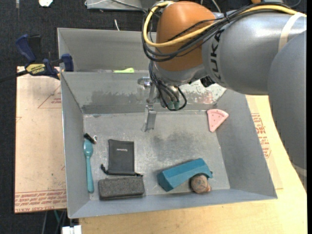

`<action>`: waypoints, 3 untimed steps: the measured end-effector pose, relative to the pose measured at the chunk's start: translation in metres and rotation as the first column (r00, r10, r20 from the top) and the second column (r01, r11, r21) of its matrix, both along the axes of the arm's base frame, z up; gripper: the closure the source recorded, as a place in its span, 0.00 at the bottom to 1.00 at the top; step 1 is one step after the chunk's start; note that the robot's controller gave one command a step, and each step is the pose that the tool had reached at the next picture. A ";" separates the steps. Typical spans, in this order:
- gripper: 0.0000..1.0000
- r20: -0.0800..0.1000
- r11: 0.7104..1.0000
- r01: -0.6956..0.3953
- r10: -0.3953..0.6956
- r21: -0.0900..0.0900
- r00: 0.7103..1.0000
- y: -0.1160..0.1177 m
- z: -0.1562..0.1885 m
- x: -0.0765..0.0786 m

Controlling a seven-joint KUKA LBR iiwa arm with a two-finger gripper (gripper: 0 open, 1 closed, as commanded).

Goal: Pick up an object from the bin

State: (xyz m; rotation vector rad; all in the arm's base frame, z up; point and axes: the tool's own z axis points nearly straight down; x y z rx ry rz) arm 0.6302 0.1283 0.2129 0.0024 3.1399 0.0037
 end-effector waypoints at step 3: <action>0.00 0.004 0.998 0.061 -0.061 0.002 0.998 0.034 -0.111 -0.079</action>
Offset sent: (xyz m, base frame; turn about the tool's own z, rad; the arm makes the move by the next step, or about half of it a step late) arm -0.0581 0.0431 -0.0634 -0.1343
